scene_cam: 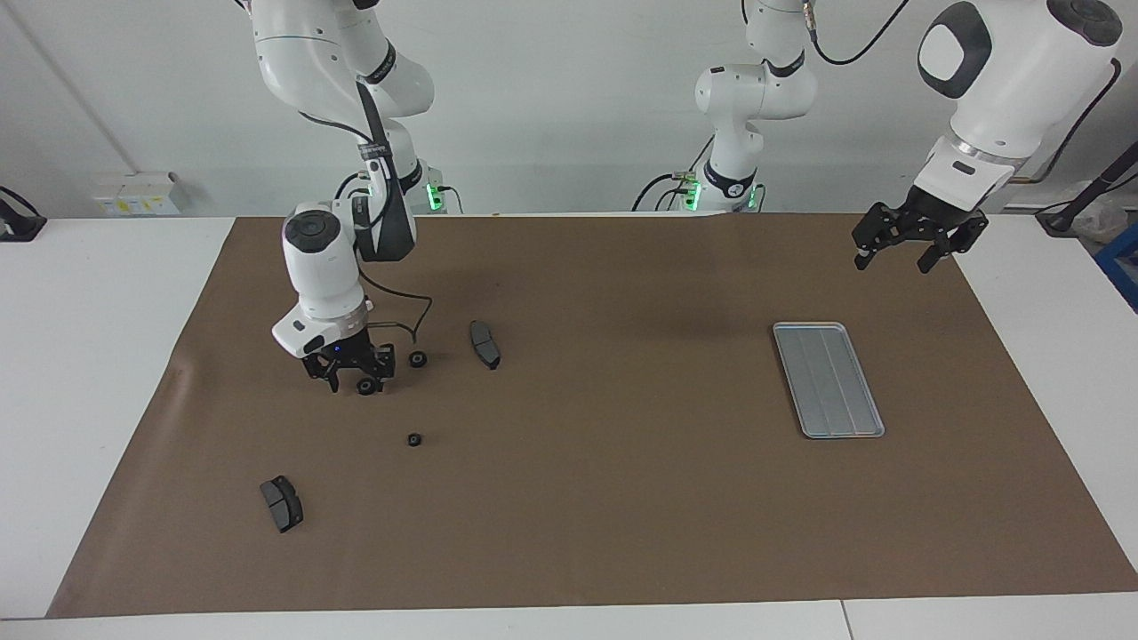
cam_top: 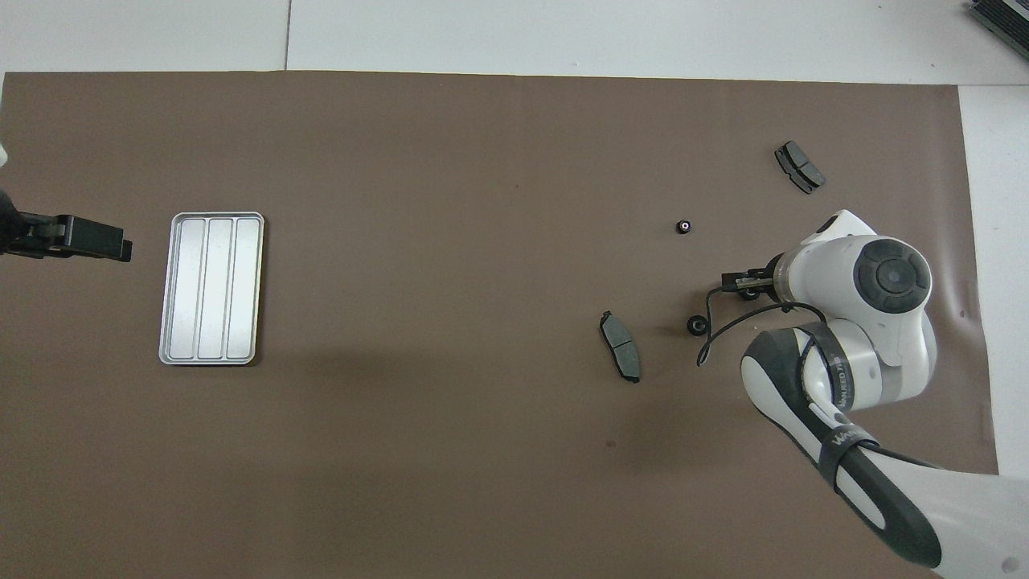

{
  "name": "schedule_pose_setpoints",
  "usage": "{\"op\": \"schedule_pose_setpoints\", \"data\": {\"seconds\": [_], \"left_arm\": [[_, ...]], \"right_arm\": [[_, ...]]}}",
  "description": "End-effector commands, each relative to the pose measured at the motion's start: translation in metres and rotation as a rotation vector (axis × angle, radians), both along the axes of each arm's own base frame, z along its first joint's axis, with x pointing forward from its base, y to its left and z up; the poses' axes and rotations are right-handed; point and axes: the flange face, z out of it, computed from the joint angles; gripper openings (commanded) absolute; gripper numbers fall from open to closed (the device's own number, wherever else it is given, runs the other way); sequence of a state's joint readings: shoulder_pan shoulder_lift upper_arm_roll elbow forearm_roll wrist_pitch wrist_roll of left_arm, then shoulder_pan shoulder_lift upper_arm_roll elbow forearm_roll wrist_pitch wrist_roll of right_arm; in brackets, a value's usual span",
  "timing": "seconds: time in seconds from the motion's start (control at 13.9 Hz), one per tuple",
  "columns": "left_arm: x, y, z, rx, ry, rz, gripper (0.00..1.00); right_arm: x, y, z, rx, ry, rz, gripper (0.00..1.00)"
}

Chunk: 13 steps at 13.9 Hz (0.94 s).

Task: Place bearing gear from tray to pile
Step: 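Lower the gear beside the others, open and withdraw the right gripper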

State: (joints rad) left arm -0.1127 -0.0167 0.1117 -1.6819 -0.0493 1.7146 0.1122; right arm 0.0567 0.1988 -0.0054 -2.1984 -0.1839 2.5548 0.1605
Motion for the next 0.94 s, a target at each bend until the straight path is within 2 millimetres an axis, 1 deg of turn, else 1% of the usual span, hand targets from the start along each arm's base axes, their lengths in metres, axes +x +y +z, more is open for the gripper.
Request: {"op": "schedule_pose_setpoints", "data": {"seconds": [0.0,0.14,0.29,0.43,0.5,0.72,0.79,0.86], "left_arm": [[-0.003,0.001,-0.002,-0.016,-0.001,0.003,1.0],[-0.003,0.002,-0.002,-0.016,-0.001,0.005,1.0],[-0.003,0.002,-0.002,-0.016,-0.001,0.005,1.0],[-0.003,0.002,-0.002,-0.016,-0.001,0.005,1.0],[-0.003,0.002,-0.002,-0.016,-0.001,0.005,1.0],[-0.003,0.002,-0.002,-0.016,-0.001,0.005,1.0],[-0.003,0.001,-0.002,-0.016,-0.001,0.003,1.0],[-0.003,0.002,-0.002,-0.016,-0.001,0.005,1.0]], "right_arm": [[0.006,-0.003,0.049,-0.01,-0.005,-0.007,1.0],[0.012,-0.006,0.094,0.024,-0.002,-0.081,1.0],[0.008,-0.008,0.138,0.059,-0.011,-0.12,1.0],[0.006,-0.014,0.189,0.07,0.009,-0.148,1.0],[0.005,-0.016,0.212,0.069,0.021,-0.156,1.0],[0.005,-0.036,0.27,0.067,0.039,-0.199,1.0],[0.004,-0.039,0.283,0.065,0.055,-0.207,1.0],[0.001,-0.039,0.291,0.064,0.074,-0.209,1.0]]}}
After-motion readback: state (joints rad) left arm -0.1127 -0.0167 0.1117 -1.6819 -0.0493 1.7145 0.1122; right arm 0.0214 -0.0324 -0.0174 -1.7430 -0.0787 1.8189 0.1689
